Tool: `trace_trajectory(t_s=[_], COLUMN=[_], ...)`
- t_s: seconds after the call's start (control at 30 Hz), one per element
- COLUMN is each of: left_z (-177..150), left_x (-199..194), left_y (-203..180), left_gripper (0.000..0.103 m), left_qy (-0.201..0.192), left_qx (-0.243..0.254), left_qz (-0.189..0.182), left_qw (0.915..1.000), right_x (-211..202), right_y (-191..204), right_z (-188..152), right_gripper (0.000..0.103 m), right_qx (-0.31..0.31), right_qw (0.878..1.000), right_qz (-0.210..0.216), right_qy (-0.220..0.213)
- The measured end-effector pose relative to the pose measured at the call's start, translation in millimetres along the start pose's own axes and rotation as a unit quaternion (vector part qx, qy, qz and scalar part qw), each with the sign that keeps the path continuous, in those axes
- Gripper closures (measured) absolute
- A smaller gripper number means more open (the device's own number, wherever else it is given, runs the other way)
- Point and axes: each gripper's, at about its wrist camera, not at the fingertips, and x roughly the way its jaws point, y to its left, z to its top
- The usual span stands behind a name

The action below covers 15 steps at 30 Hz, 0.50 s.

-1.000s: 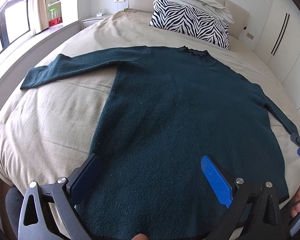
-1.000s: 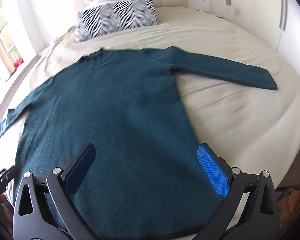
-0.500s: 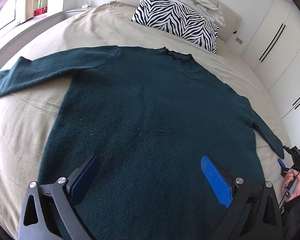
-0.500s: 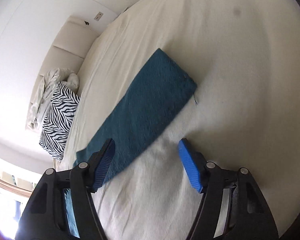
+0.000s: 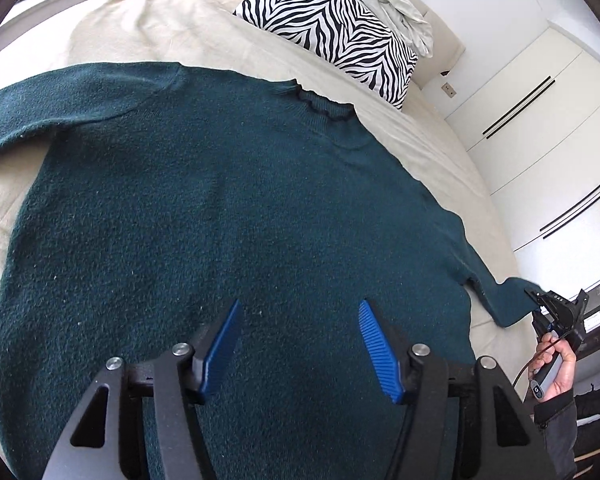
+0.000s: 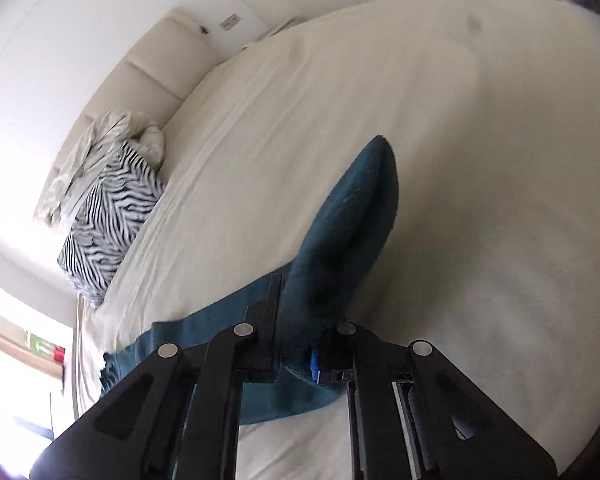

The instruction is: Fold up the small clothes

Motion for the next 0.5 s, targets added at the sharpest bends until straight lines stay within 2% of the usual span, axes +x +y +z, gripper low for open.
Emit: trace_trajectory(t_s=[0.07, 0.13, 0.2, 0.3, 0.4, 0.47, 0.5], left_z=[6, 11, 15, 18, 21, 22, 22], left_x=[-2, -7, -12, -17, -18, -16, -15], left_y=[6, 16, 27, 44, 57, 61, 61], left_gripper=[0.040, 0.040, 0.040, 0.038, 0.031, 0.028, 0.025], left_qy=[-0.007, -0.016, -0.024, -0.030, -0.028, -0.024, -0.022], left_qx=[-0.011, -0.028, -0.046, -0.067, -0.079, -0.083, -0.084], left_qz=[-0.010, -0.018, -0.028, -0.038, -0.047, -0.053, -0.057], left_qw=[0.9999, 0.9993, 0.9983, 0.9966, 0.9954, 0.9948, 0.9946], right_x=[-2, 0, 5, 26, 67, 92, 101], right_y=[60, 128, 196, 283, 332, 343, 346], right_z=[-11, -31, -67, -152, -235, -288, -307], right_gripper=[0.094, 0.094, 0.094, 0.094, 0.093, 0.091, 0.084], right_qx=[-0.062, -0.133, -0.201, -0.272, -0.318, -0.334, -0.346], right_qw=[0.998, 0.989, 0.974, 0.948, 0.926, 0.913, 0.906], right_qz=[0.027, 0.060, 0.094, 0.137, 0.133, 0.123, 0.114], right_qy=[0.009, 0.023, 0.041, 0.097, 0.156, 0.199, 0.214])
